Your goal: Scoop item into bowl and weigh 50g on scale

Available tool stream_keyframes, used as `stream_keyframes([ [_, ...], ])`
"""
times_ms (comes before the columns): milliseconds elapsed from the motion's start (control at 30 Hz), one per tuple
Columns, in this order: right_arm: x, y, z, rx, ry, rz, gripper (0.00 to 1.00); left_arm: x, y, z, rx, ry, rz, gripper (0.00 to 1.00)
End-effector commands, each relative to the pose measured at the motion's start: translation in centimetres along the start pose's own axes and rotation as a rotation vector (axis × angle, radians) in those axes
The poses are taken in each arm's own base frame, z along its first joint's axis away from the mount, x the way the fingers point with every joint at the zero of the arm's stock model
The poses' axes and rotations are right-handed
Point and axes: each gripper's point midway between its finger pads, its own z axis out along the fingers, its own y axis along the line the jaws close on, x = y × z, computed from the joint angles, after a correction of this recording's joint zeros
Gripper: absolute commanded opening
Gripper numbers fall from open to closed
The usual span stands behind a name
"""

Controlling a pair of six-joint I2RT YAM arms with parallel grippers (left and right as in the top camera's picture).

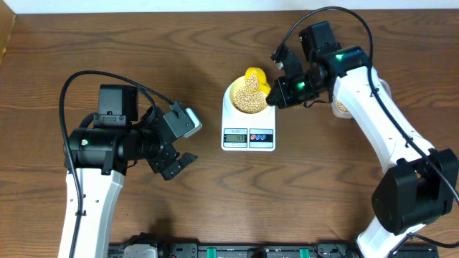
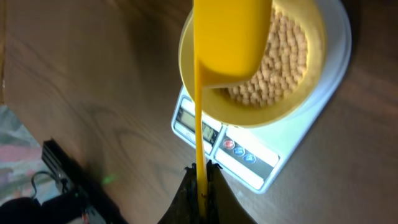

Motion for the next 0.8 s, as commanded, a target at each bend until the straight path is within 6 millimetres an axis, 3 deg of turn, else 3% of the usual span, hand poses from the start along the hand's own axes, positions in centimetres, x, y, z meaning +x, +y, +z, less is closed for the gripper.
stream_keyframes([
  [0,-1.0,0.9,-0.8,-0.025,-0.042,-0.013,0.01,-0.2,0.1,-0.4,-0.013,-0.007,0.012,0.98],
  [533,-1.3,0.8,-1.1,-0.049,-0.053,-0.017,0.01,-0.2,0.1,-0.4,-0.013,-0.007,0.012,0.98],
  [633,-0.4,0.2,-0.6,0.028,-0.019,-0.015,0.01,-0.2,0.1,-0.4,-0.013,-0.007,0.012,0.98],
  [767,-0.8,1.3,-0.5,-0.023,-0.033,-0.033,0.01,-0.2,0.1,-0.4,-0.013,-0.007,0.012,0.97],
])
